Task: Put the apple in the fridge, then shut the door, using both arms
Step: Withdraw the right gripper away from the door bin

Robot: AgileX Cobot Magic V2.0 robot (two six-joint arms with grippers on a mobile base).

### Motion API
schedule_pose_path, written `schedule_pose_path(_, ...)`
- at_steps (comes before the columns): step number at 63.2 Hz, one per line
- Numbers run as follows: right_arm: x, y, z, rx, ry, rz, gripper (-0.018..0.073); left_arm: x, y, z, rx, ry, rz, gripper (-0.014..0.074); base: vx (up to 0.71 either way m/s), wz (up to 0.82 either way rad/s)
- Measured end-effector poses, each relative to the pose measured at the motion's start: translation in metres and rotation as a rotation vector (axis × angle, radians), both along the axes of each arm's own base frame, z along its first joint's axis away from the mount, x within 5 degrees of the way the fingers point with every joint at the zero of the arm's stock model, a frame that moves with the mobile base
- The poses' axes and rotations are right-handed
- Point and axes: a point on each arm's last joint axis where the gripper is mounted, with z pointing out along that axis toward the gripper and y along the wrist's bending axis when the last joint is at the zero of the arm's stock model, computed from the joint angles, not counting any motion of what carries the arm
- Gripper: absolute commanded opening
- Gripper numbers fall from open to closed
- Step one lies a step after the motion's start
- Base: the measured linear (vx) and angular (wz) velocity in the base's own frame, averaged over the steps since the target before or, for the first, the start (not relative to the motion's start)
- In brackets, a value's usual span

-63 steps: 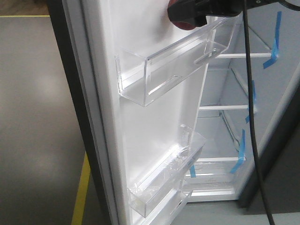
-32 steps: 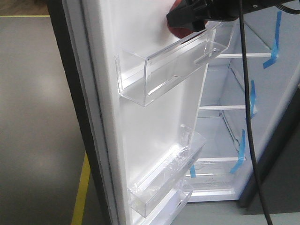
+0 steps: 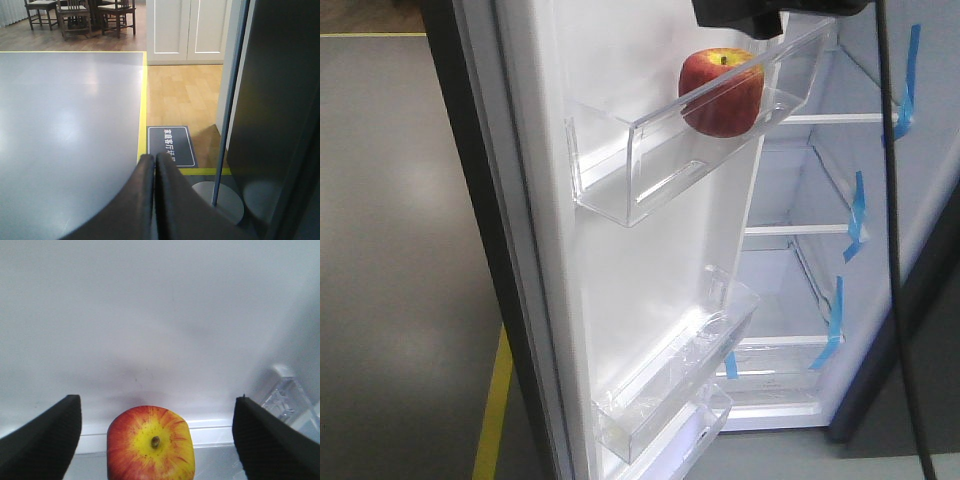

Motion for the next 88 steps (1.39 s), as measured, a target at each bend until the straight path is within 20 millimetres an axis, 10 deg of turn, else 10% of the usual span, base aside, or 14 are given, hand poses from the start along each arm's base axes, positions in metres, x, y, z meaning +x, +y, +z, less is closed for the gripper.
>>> schedule_pose_path(17, -0.055, -0.018, 0.011, 0.043, 0.032, -0.049, 0.053, 0.0, 0.0, 0.0, 0.0, 0.0, 0.0, -0.0006, 0.0, 0.0)
schedule_pose_path(66, -0.25, -0.064, -0.16, 0.152, 0.201, -0.015, 0.053, 0.0, 0.0, 0.0, 0.0, 0.0, 0.0, -0.0006, 0.0, 0.0)
schedule_pose_path(88, -0.289, -0.071, -0.185, 0.164, 0.184, 0.043, 0.053, 0.0, 0.0, 0.002, 0.002, -0.025, -0.002, -0.0006, 0.0, 0.0)
